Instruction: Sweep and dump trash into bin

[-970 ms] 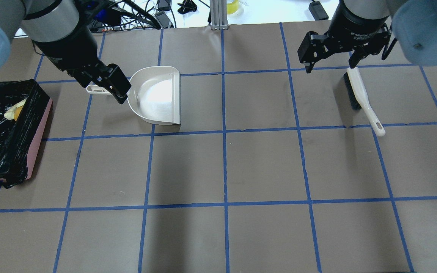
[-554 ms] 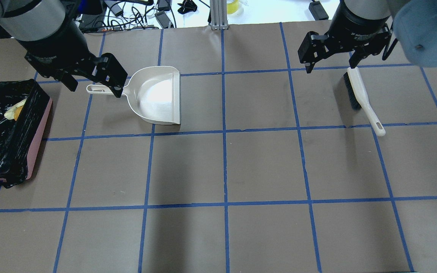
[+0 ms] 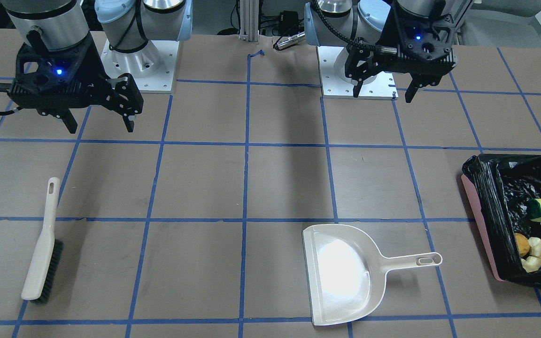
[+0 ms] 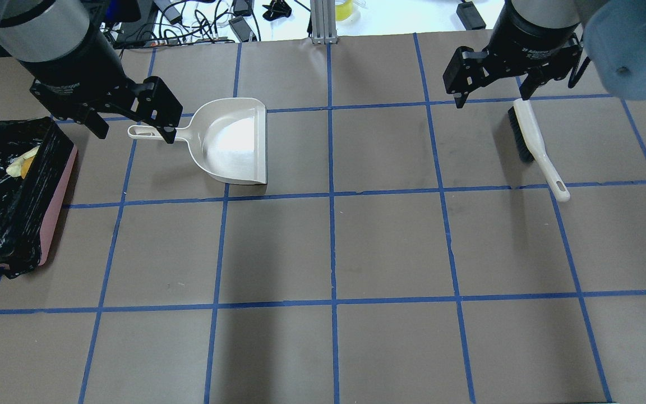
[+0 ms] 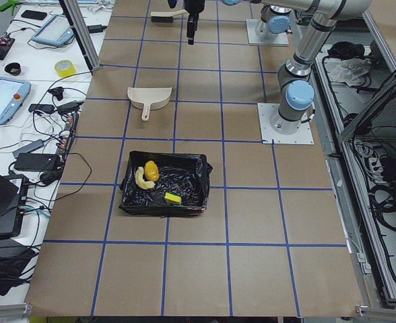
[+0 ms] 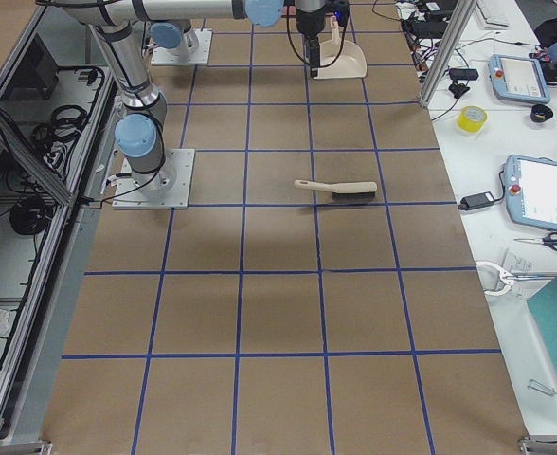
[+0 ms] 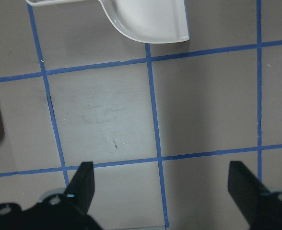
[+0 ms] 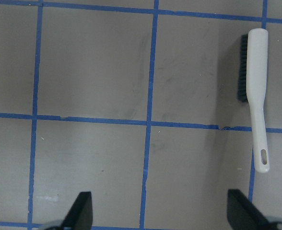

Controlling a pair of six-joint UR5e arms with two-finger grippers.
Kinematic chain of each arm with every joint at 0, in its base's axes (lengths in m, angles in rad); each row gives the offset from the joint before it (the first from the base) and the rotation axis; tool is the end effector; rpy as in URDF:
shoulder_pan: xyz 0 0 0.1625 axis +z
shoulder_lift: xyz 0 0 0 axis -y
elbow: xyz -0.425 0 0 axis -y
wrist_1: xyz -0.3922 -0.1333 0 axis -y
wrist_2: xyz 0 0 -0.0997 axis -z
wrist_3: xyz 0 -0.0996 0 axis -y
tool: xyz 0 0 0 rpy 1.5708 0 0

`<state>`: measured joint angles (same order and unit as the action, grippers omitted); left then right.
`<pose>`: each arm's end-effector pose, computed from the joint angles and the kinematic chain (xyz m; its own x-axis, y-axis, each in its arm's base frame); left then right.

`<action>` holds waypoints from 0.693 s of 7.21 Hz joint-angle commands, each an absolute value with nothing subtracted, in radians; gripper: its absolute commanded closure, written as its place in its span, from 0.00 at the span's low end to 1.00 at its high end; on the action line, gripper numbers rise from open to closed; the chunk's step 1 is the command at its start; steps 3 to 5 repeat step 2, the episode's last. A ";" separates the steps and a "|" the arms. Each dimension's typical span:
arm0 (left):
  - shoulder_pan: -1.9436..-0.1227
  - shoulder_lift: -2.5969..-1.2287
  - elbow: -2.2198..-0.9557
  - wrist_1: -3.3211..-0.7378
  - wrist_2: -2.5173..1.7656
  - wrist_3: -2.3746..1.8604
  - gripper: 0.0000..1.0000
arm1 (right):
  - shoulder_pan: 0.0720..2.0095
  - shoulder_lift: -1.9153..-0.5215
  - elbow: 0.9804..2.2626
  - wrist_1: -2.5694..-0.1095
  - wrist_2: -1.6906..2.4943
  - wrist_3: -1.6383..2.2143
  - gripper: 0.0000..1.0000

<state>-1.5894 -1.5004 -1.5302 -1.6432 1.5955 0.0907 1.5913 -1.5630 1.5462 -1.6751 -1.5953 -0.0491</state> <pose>-0.1394 -0.4608 0.5342 -0.9937 0.1081 -0.0281 0.1090 0.9934 -0.0362 0.1412 -0.5037 0.5073 -0.9973 -0.0662 0.0302 -0.0694 0.9904 -0.1195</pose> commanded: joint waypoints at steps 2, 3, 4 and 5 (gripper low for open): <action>-1.589 -1.515 -1.535 -1.637 1.594 0.078 0.00 | 1.591 -1.562 1.546 -1.689 -1.597 -0.045 0.00; -1.589 -1.515 -1.535 -1.637 1.594 0.078 0.00 | 1.591 -1.562 1.546 -1.689 -1.597 -0.045 0.00; -1.589 -1.515 -1.535 -1.637 1.594 0.078 0.00 | 1.591 -1.562 1.546 -1.689 -1.597 -0.045 0.00; -1.589 -1.515 -1.535 -1.637 1.594 0.078 0.00 | 1.591 -1.562 1.546 -1.689 -1.597 -0.045 0.00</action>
